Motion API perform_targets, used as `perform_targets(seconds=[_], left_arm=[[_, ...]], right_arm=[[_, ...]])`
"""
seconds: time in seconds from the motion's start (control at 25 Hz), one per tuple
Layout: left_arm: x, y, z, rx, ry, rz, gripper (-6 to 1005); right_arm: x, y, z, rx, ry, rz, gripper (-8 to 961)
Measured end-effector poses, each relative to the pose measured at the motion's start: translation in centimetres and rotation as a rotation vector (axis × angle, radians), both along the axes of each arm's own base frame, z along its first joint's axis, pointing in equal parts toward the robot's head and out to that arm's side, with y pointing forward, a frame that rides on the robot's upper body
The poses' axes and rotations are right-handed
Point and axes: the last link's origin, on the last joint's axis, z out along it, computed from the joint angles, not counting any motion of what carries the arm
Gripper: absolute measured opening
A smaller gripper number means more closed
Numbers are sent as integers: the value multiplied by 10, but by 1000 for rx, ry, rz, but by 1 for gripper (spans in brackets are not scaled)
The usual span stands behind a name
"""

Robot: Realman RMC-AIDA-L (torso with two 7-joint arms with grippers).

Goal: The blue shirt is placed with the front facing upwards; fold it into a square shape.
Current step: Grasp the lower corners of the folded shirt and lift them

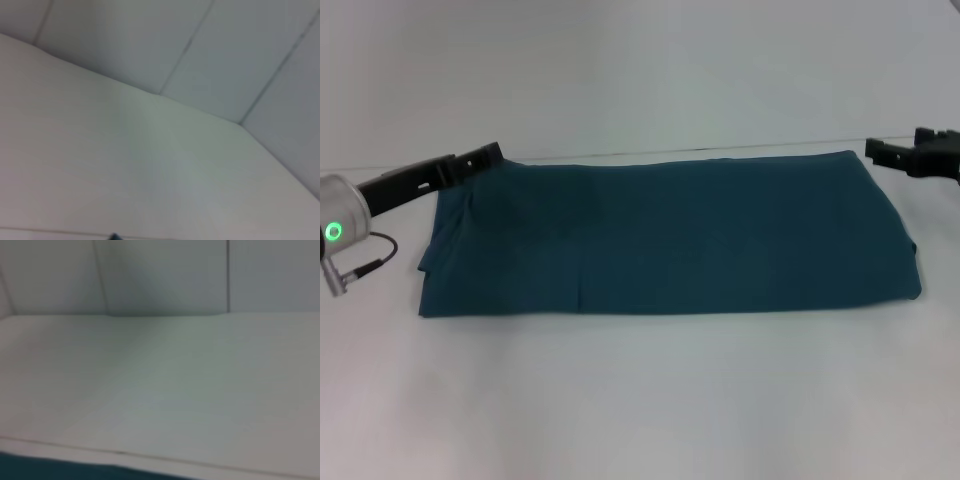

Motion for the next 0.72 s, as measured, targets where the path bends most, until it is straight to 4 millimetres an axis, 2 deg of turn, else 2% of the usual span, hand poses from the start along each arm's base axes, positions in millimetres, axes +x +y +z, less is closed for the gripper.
perform_targets(seconds=[0.08, 0.16, 0.32, 0.72], left_arm=[[-2, -7, 0, -23, 0, -20, 818], [-4, -12, 0, -44, 8, -34, 864], [-10, -19, -2, -79, 45, -47, 861], [-20, -26, -6, -104, 107, -35, 860]], right_arm=[[4, -13, 2, -29, 45, 2, 866], [7, -25, 4, -59, 88, -11, 866], [15, -42, 8, -153, 141, -76, 867], [23, -60, 16, -296, 231, -293, 868]])
